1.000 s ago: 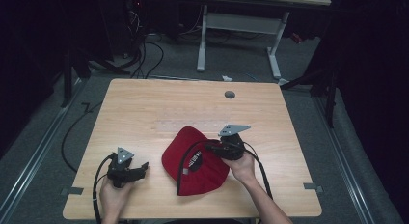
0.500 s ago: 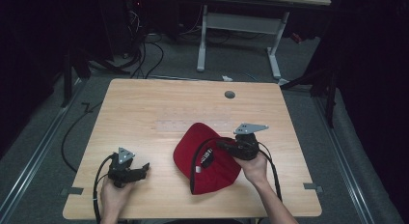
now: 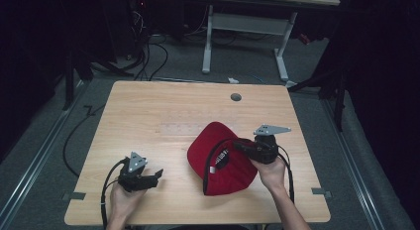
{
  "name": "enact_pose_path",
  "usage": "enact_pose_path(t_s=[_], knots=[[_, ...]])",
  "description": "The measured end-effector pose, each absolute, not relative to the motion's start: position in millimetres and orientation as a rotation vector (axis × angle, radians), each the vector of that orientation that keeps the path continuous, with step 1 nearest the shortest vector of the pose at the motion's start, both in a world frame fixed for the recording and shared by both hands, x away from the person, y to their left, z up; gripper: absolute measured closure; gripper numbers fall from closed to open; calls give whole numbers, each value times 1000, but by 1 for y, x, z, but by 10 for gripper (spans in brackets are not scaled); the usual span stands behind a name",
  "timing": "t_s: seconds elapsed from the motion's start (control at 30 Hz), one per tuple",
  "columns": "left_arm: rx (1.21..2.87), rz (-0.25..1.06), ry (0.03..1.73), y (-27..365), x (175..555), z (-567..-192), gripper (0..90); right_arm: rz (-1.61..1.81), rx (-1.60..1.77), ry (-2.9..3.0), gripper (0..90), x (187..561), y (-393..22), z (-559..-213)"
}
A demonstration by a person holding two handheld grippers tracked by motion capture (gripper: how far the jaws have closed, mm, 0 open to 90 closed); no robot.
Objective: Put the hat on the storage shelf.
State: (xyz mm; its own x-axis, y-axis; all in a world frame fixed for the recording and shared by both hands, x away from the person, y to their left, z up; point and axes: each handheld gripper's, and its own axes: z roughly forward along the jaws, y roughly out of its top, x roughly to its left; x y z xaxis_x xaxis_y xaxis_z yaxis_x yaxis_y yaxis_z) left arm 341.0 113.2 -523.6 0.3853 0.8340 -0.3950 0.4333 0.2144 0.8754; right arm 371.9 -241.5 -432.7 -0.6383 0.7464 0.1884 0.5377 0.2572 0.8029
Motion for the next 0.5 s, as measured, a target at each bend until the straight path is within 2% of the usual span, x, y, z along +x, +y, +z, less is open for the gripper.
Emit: enact_pose_path(t_s=[0.2,0.5], knots=[[1458,344,1126,80,337,-511,180,1350,1230,2282,820,372,-245,-430],[1530,289,1076,46,337,-513,153,1389,1266,2280,819,374,-246,-430]])
